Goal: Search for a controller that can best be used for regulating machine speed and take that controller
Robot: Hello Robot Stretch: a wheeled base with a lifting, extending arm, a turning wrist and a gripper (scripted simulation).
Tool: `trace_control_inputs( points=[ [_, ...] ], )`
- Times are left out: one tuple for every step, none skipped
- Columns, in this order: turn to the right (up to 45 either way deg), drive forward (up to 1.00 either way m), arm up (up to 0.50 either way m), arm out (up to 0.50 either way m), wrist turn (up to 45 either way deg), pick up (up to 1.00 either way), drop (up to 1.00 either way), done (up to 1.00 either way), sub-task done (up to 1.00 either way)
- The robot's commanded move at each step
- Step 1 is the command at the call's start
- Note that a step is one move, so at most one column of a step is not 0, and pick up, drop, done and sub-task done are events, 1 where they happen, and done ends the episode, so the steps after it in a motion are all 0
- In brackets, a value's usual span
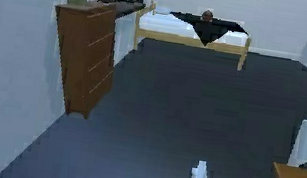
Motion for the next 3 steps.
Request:
trace_control_inputs(
  points=[
    [-45.0, 0.0, 0.0, 0.0, 0.0, 0.0, 0.0, 0.0, 0.0],
    [0.0, 0.4, 0.0, 0.0, 0.0, 0.0, 0.0, 0.0, 0.0],
    [0.0, 0.3, 0.0, 0.0, 0.0, 0.0, 0.0, 0.0, 0.0]
  ],
)
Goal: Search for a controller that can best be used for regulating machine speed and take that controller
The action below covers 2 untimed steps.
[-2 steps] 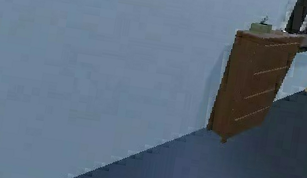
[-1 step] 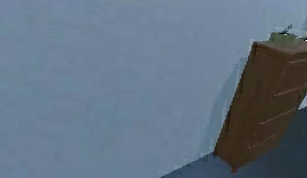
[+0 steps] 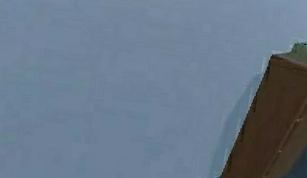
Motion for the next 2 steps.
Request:
trace_control_inputs(
  points=[
    [-45.0, 0.0, 0.0, 0.0, 0.0, 0.0, 0.0, 0.0, 0.0],
    [-45.0, 0.0, 0.0, 0.0, 0.0, 0.0, 0.0, 0.0, 0.0]
  ],
)
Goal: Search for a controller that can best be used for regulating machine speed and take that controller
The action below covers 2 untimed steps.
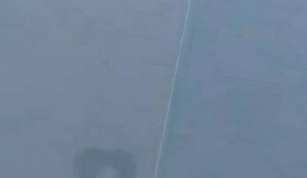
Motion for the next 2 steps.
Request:
trace_control_inputs(
  points=[
    [-45.0, 0.0, 0.0, 0.0, 0.0, 0.0, 0.0, 0.0, 0.0],
    [-39.0, 0.0, 0.0, 0.0, 0.0, 0.0, 0.0, 0.0, 0.0]
  ],
)
